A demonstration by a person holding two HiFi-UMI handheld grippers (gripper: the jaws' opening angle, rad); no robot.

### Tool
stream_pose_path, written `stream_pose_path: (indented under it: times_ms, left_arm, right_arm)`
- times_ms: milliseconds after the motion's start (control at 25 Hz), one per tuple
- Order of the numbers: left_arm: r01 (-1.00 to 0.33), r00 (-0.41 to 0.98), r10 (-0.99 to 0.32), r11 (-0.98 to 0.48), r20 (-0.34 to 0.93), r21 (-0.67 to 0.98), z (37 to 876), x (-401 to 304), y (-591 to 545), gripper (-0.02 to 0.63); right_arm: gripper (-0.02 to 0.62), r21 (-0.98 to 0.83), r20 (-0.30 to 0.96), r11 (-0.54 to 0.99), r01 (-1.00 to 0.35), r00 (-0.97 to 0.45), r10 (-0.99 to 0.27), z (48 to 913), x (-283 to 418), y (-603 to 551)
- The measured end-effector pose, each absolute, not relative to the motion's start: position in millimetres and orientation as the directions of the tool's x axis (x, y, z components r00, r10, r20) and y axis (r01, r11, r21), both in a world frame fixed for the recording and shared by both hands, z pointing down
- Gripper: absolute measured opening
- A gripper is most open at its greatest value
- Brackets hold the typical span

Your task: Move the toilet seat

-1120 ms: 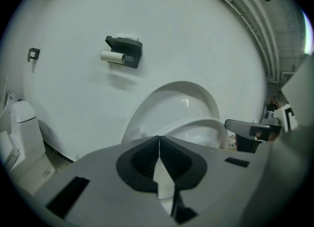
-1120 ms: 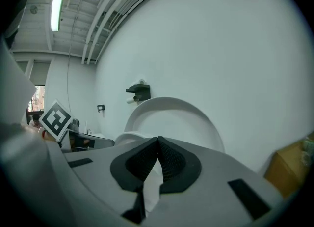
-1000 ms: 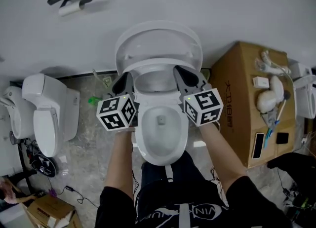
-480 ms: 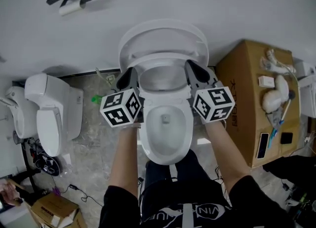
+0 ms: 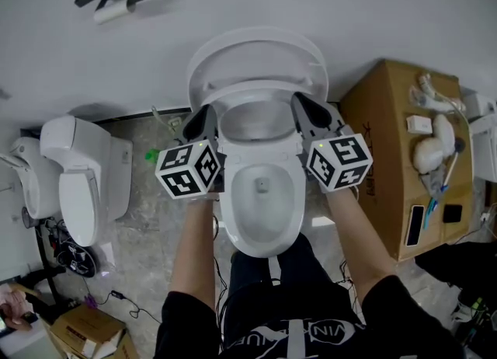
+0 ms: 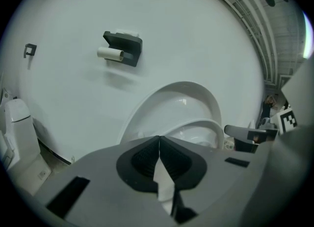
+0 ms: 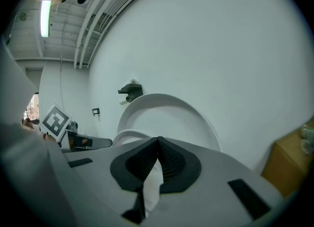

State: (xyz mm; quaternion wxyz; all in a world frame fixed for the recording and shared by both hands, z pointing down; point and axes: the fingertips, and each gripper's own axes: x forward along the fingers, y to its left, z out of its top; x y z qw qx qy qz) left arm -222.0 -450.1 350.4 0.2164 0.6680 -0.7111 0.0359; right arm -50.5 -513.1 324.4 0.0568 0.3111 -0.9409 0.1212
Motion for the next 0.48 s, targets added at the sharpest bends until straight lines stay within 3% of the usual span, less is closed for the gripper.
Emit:
stream_pose_path:
  times_ms: [480]
  left_arm:
    - [-0.984,0.031,-0.968,0.015,0.25,0.179,317,-203,-415,0.005]
  right_arm:
    - [0.008,-0.1,0.167,0.84,-0.534,-0.841,-0.515,304,-44,-465]
